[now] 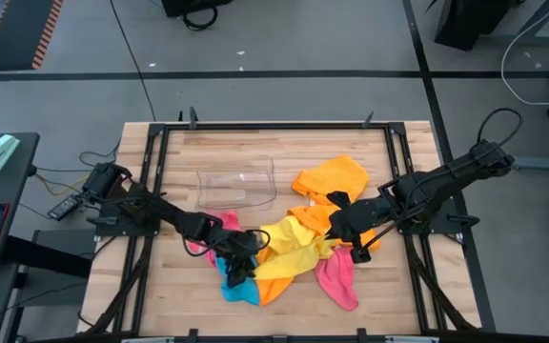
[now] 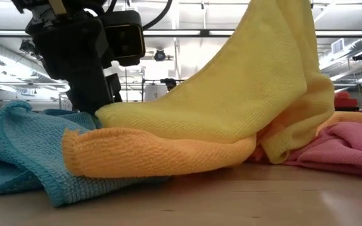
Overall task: Fold microfiber towels
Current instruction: Fold the yellow microfiber cloth
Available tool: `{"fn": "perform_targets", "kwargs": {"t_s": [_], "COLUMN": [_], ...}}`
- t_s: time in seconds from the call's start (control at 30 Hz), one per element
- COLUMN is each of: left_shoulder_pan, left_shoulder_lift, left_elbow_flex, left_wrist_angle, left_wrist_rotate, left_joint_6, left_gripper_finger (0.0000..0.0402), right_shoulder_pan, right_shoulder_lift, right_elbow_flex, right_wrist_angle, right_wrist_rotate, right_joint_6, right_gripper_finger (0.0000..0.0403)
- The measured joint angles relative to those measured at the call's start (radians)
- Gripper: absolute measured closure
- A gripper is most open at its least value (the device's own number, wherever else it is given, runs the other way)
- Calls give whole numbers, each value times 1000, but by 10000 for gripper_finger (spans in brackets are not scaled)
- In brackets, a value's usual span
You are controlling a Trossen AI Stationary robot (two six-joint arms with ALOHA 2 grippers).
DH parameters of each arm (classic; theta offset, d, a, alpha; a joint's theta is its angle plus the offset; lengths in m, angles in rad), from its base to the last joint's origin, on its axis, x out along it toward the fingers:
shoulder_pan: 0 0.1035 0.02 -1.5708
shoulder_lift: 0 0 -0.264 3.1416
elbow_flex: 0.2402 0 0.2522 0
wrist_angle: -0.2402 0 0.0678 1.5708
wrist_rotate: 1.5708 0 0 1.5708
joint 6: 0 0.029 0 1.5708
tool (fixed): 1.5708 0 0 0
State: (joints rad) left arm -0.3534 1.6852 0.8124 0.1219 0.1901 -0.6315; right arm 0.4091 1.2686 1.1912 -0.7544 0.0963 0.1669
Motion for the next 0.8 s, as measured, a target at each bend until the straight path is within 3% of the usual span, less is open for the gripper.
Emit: {"fn": "perform_targets", "kwargs": {"t_s": [0.3, 0.7, 0.8], "left_shoulder_pan": [2, -10, -15], "left_shoulder_lift": [0, 0, 0], "left_elbow_flex": [0, 0, 0], "left_wrist_angle": [0, 0, 1], "left_wrist_rotate": [-6, -6, -6], "left_joint_6": [24, 127, 127], "left_gripper_finger": [295, 390, 389], "right_shoulder_pan": [-2, -1, -1], "right_shoulder_lift": [0, 0, 0], "right_elbow_flex": [0, 0, 0], "right_wrist_angle": [0, 1, 1], "right_wrist_rotate": [0, 0, 0], "right_joint_6": [-1, 1, 1], "right_gripper_finger": [394, 394, 394]}}
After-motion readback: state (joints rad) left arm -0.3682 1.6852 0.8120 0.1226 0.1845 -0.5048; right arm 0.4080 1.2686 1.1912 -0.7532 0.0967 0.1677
